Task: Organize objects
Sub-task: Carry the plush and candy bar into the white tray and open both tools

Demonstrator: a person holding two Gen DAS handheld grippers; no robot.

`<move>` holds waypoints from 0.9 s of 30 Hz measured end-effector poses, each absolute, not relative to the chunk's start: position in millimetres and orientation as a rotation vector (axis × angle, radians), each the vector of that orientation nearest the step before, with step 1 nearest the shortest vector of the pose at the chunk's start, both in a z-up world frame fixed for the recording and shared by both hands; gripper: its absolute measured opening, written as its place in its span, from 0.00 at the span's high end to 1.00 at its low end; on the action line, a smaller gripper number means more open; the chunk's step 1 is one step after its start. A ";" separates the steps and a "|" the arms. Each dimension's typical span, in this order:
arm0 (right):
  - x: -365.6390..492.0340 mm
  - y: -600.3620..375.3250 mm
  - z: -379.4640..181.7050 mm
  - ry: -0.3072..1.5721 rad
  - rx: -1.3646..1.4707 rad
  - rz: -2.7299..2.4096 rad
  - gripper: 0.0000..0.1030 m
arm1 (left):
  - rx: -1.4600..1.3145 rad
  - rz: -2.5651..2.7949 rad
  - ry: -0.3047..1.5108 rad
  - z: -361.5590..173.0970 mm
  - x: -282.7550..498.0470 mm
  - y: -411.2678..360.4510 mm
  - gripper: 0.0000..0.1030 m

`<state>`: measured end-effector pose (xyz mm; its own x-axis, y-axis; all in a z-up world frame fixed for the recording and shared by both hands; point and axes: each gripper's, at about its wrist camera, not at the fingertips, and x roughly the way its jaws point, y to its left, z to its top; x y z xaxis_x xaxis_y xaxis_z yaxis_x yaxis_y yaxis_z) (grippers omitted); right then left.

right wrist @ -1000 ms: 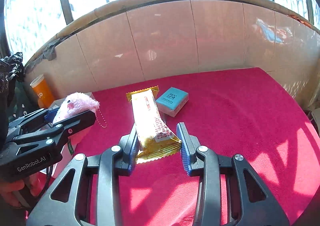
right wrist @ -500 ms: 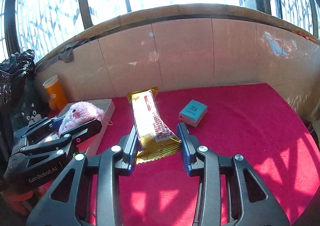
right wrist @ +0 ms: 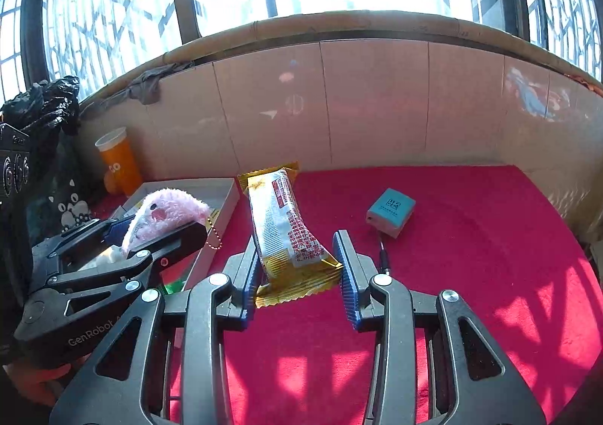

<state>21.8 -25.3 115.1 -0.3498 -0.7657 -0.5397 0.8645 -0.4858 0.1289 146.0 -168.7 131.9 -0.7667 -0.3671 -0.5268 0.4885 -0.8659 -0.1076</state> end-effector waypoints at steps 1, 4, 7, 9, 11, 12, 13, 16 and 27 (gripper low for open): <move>23.7 -26.2 115.2 0.219 0.666 -1.972 0.65 | 0.695 -2.564 0.334 131.5 148.0 -169.6 0.50; 28.6 -28.3 116.4 0.224 0.661 -1.965 0.65 | 0.687 -2.553 0.347 130.7 153.6 -173.5 0.50; 32.1 -29.7 117.0 0.228 0.659 -1.963 0.65 | 0.677 -2.542 0.361 130.0 159.7 -178.1 0.50; 35.0 -31.2 117.5 0.233 0.658 -1.957 0.65 | 0.671 -2.535 0.368 129.4 163.5 -180.9 0.50; 38.1 -33.2 117.6 0.240 0.656 -1.951 0.65 | 0.667 -2.527 0.374 128.7 166.5 -183.3 0.50; 39.7 -34.3 117.4 0.243 0.656 -1.948 0.65 | 0.666 -2.524 0.377 128.3 168.1 -184.3 0.50; 41.2 -35.5 117.1 0.245 0.656 -1.944 0.65 | 0.665 -2.521 0.381 128.3 169.3 -185.3 0.50; 46.4 -39.6 116.5 0.257 0.656 -1.933 0.65 | 0.658 -2.511 0.385 128.0 174.4 -188.3 0.50; 66.4 -58.3 114.5 0.299 0.648 -1.891 0.65 | 0.621 -2.468 0.411 127.8 198.0 -203.4 0.50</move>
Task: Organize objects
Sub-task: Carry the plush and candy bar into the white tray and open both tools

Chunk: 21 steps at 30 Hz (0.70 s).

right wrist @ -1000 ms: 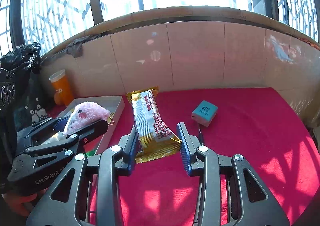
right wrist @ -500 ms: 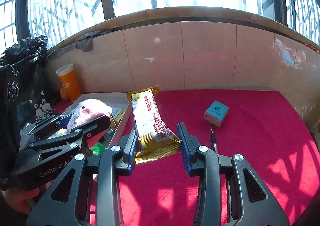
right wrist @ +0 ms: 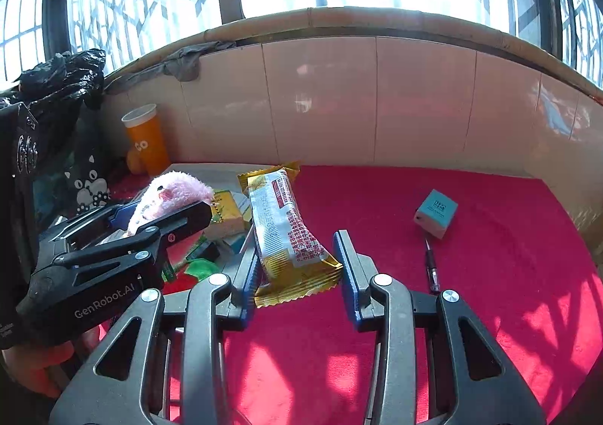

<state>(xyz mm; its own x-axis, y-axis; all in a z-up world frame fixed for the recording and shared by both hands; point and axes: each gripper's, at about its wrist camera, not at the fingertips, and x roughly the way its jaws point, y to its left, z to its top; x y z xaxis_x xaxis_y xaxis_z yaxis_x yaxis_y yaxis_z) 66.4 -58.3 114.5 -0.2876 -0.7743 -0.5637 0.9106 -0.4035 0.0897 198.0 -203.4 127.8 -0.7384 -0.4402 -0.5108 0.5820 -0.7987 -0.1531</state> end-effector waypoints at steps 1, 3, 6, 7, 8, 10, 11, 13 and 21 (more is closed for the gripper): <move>68.3 -60.2 114.1 0.304 0.648 -1.886 0.65 | 0.617 -2.465 0.416 127.0 201.1 -205.6 0.50; 72.6 -63.5 113.4 0.312 0.645 -1.879 0.65 | 0.611 -2.456 0.423 126.0 205.8 -208.8 0.50; 78.7 -69.1 112.6 0.325 0.643 -1.871 0.65 | 0.607 -2.445 0.434 124.0 212.2 -213.0 0.50; 80.4 -70.9 112.5 0.329 0.642 -1.868 0.65 | 0.605 -2.442 0.436 123.5 214.1 -214.2 0.50; 82.3 -72.9 112.4 0.333 0.642 -1.865 0.65 | 0.604 -2.439 0.439 123.1 216.0 -215.5 0.50; 85.5 -76.5 111.8 0.338 0.644 -1.858 0.65 | 0.598 -2.431 0.447 122.2 220.3 -219.0 0.50; 87.1 -78.5 111.4 0.342 0.645 -1.855 0.65 | 0.595 -2.427 0.450 121.8 222.5 -221.0 0.50; 91.2 -83.3 110.3 0.351 0.644 -1.847 0.65 | 0.590 -2.420 0.455 120.7 227.3 -224.4 0.50; 106.2 -102.6 104.8 0.379 0.652 -1.822 0.65 | 0.568 -2.379 0.491 114.4 247.9 -243.0 0.50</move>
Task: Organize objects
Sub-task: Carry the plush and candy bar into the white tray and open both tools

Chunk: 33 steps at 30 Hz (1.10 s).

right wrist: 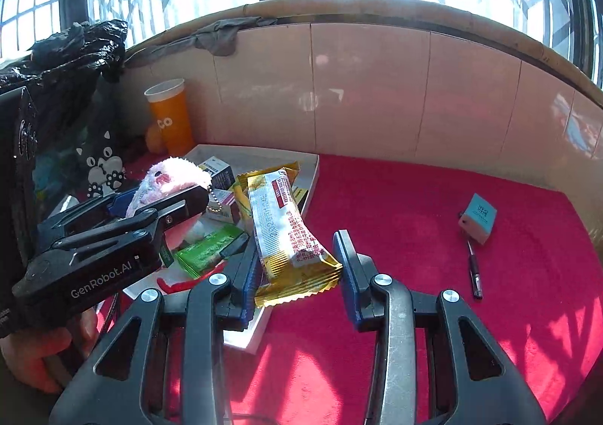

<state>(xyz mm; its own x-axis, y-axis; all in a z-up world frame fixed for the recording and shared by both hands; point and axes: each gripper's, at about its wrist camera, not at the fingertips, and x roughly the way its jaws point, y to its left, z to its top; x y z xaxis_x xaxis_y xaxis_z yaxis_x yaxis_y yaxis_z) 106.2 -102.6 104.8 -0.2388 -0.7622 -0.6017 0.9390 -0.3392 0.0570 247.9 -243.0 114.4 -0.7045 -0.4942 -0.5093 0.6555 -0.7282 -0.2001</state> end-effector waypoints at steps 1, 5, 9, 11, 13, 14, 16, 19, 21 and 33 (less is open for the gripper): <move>108.1 -105.5 104.0 0.384 0.652 -1.819 0.65 | 0.565 -2.373 0.495 113.9 250.3 -245.4 0.50; 116.4 -119.1 100.2 0.402 0.660 -1.802 0.65 | 0.552 -2.353 0.502 111.4 258.8 -255.4 0.50; 124.1 -135.0 95.4 0.409 0.681 -1.773 0.65 | 0.542 -2.329 0.498 109.5 265.9 -268.7 0.50; 128.6 -144.7 93.1 0.418 0.685 -1.761 0.65 | 0.538 -2.319 0.490 110.7 267.8 -277.6 0.49; 131.3 -154.5 91.0 0.414 0.696 -1.749 0.65 | 0.536 -2.306 0.484 112.8 269.1 -289.9 0.49; 130.9 -159.8 89.4 0.398 0.716 -1.736 0.65 | 0.533 -2.301 0.487 114.0 270.1 -296.8 0.49; 128.3 -168.5 85.5 0.361 0.766 -1.714 0.65 | 0.527 -2.285 0.495 115.9 272.2 -311.3 0.49; 129.1 -182.3 80.0 0.356 0.796 -1.715 0.65 | 0.531 -2.275 0.525 117.0 272.1 -331.9 0.49; 130.5 -189.4 77.5 0.355 0.806 -1.719 0.65 | 0.543 -2.279 0.528 117.3 268.8 -340.9 0.49; 142.4 -216.9 52.6 0.390 0.853 -1.707 0.65 | 0.590 -2.222 0.426 114.9 257.1 -344.2 0.46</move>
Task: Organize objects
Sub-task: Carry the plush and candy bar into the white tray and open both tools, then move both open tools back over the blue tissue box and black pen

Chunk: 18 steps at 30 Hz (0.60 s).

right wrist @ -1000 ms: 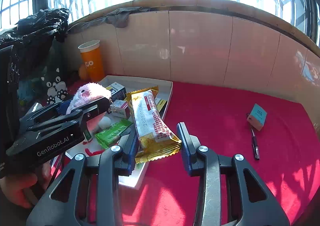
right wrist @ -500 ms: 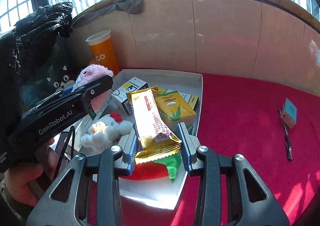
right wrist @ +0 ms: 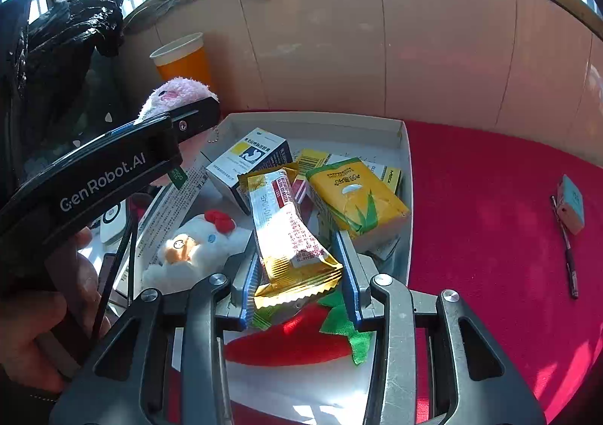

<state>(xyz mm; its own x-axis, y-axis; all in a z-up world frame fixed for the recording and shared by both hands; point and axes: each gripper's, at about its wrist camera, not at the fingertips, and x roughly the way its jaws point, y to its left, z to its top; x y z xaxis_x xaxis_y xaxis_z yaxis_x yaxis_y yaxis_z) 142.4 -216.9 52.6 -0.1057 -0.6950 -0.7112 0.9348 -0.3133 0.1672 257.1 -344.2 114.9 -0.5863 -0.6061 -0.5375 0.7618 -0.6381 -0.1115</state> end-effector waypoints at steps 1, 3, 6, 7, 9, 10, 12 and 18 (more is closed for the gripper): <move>141.9 -218.0 50.8 0.389 0.857 -1.707 0.65 | 0.593 -2.219 0.428 115.0 257.2 -344.7 0.44; 140.1 -218.3 48.9 0.384 0.862 -1.711 0.64 | 0.600 -2.213 0.430 114.7 256.9 -344.8 0.41; 139.5 -218.3 47.3 0.380 0.866 -1.686 0.41 | 0.587 -2.201 0.424 115.9 258.2 -342.7 0.13; 140.0 -217.1 47.5 0.378 0.859 -1.684 0.29 | 0.578 -2.192 0.420 116.9 259.2 -341.6 0.00; 141.4 -213.7 49.0 0.377 0.836 -1.697 0.12 | 0.560 -2.160 0.414 119.4 262.0 -339.4 0.00; 142.2 -212.6 49.5 0.384 0.829 -1.701 0.12 | 0.554 -2.142 0.414 120.5 263.5 -339.1 0.00; 142.1 -211.0 49.3 0.393 0.830 -1.703 0.12 | 0.537 -2.130 0.426 123.5 266.9 -340.0 0.00; 131.8 -199.1 53.0 0.363 0.839 -1.732 0.12 | 0.494 -2.124 0.434 133.5 271.2 -333.5 0.00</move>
